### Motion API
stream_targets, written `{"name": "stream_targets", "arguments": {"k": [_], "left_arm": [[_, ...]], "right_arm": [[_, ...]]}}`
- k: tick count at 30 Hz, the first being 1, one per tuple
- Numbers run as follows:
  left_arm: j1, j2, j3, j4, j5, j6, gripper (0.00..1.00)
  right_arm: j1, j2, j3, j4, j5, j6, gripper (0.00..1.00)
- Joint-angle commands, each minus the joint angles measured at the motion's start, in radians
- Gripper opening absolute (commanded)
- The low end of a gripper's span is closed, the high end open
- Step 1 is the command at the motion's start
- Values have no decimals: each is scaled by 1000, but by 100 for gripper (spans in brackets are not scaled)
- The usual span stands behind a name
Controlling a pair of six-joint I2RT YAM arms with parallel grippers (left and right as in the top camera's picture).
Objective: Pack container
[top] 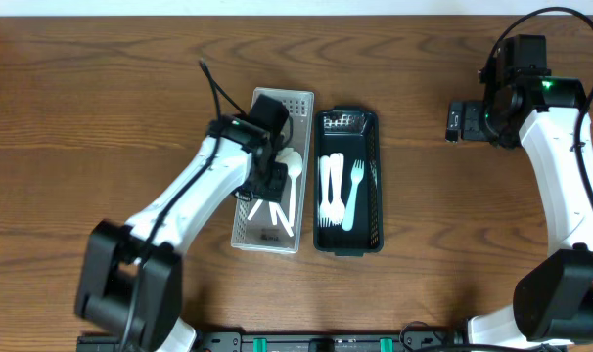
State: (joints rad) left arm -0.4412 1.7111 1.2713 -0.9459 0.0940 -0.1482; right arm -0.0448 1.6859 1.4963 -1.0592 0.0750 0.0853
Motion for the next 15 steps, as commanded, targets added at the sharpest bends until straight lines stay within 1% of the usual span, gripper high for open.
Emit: {"name": "stream_targets", "arguments": {"k": [1, 4, 5, 6, 7, 8, 9, 13, 15], "left_arm": [[5, -128, 74, -11, -131, 17, 55], [36, -227, 79, 8, -222, 17, 59], [52, -253, 79, 18, -249, 17, 63], [71, -274, 79, 29, -271, 18, 69], [93, -290, 79, 43, -284, 18, 78], [122, -302, 79, 63, -290, 18, 90], [148, -306, 79, 79, -290, 17, 97], [265, -279, 75, 118, -288, 17, 98], [313, -245, 74, 114, -284, 17, 98]], "right_arm": [[-1, -1, 0, 10, -4, -16, 99], [2, -1, 0, 50, -4, -16, 99], [5, -1, 0, 72, -4, -11, 99], [13, -1, 0, 103, -5, -11, 99], [21, -1, 0, 132, -6, -12, 99], [34, -1, 0, 169, -5, -12, 99], [47, 0, 0, 203, -5, -13, 99], [114, 8, -10, 329, -5, -12, 99], [150, 25, -16, 354, -5, -12, 99]]}}
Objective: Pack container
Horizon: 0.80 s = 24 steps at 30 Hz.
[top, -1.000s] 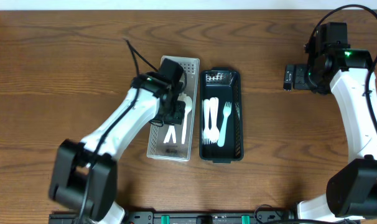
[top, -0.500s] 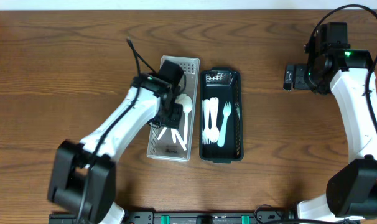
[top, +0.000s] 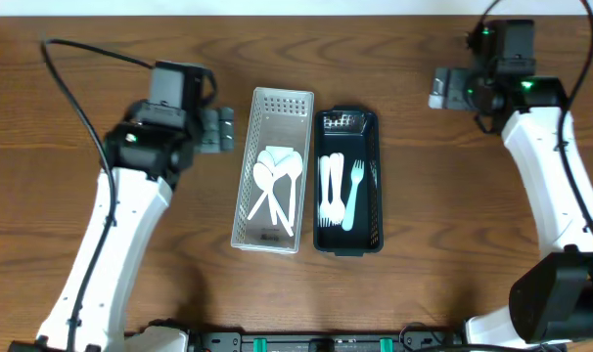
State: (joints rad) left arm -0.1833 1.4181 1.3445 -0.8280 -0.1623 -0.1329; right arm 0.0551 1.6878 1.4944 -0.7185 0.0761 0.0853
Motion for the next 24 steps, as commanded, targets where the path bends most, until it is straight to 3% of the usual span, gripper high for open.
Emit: {"name": "stream_targets", "arguments": {"k": [1, 7, 14, 19, 24], "left_arm": [[76, 67, 1, -8, -16, 2, 98], [134, 212, 1, -58, 145, 2, 98], [97, 326, 1, -151, 209, 2, 98], [76, 372, 1, -193, 283, 2, 98], [59, 381, 1, -200, 286, 2, 98]], "right_arm": [[68, 38, -14, 11, -6, -11, 99], [133, 157, -14, -103, -5, 49, 99], [138, 230, -14, -181, 2, 79, 99], [139, 237, -14, -205, -18, 74, 99], [139, 237, -14, -245, -163, -20, 98]]}}
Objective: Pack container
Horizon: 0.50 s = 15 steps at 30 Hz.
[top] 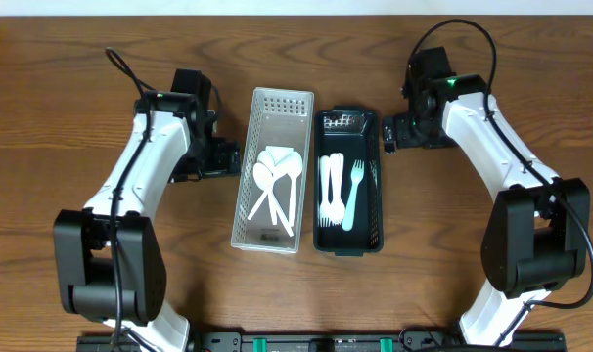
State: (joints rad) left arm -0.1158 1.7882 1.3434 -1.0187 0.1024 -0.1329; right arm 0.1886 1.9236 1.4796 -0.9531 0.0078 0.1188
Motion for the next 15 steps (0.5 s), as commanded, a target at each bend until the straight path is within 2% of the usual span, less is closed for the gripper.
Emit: {"name": "stream_targets", "arguments": {"k": [1, 15], "left_arm": [[-12, 11, 2, -14, 22, 2, 98], [-59, 11, 2, -61, 100, 6, 98]], "right_arm": [[5, 1, 1, -18, -113, -66, 98], [5, 1, 1, -31, -126, -83, 99]]}}
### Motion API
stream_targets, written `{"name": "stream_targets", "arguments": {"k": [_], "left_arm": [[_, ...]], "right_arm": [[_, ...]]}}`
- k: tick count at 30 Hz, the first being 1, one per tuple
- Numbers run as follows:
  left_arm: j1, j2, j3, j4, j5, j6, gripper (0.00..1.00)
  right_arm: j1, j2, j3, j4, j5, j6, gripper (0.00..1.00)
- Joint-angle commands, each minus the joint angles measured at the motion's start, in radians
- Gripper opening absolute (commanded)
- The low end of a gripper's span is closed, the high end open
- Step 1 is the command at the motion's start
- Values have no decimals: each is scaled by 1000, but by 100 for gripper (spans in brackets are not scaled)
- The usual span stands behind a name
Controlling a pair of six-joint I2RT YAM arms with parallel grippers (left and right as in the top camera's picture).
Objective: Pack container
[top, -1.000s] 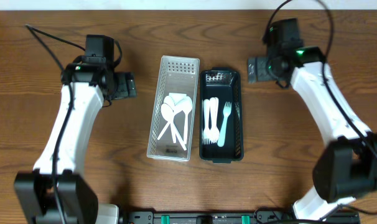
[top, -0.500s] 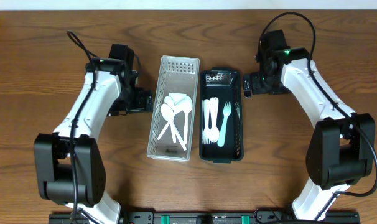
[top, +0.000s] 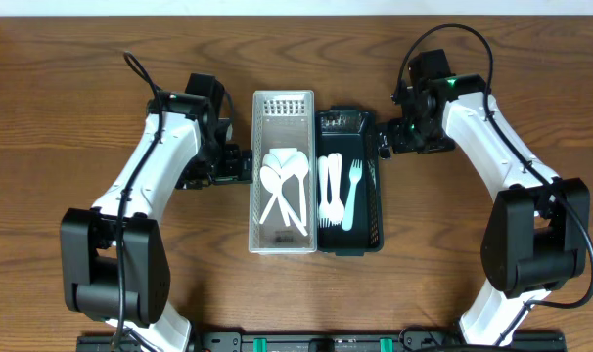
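A white perforated basket [top: 285, 108] holds several white plastic spoons [top: 285, 186]. Right beside it, side by side and touching, is a dark green basket [top: 350, 244] with white forks [top: 340, 191] in it. My left gripper [top: 240, 166] is low against the white basket's left wall. My right gripper [top: 386, 145] is at the upper right wall of the dark basket. The overhead view does not show how far either pair of fingers is spread.
Both baskets stand on a brown wooden table [top: 81, 59]. The two white arms reach in from the left and right sides, and black cables loop above them. Bare wood lies on both outer sides and in front of the baskets.
The white basket has shifted right and straightened, and now lies flush against the dark basket. My left gripper has moved right with it. My right gripper stays at the dark basket's right wall.
My left gripper was first over the spoons in the white basket, with the right arm far off to the right. Then the left one was raised left of the basket. Then both grippers were beside the baskets, and now the baskets sit together.
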State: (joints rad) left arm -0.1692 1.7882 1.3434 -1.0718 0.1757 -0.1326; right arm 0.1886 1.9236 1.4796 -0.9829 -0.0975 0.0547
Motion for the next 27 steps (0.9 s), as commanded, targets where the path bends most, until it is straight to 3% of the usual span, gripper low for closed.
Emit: {"name": "stream_targets", "arguments": {"k": [1, 6, 13, 21, 27], "left_arm": [[-6, 11, 2, -9, 26, 6, 98], [-6, 11, 2, -5, -23, 11, 98], [-4, -51, 14, 84, -271, 37, 98], [2, -237, 17, 355, -272, 150, 98], [42, -252, 16, 445, -275, 254, 98]], "right_arm": [[5, 1, 1, -2, -21, -19, 99], [5, 1, 1, -1, -20, -19, 99], [-6, -4, 29, 80, 136, -4, 99], [-31, -116, 104, 306, 351, 51, 99], [-79, -172, 104, 424, 364, 128, 99]]}}
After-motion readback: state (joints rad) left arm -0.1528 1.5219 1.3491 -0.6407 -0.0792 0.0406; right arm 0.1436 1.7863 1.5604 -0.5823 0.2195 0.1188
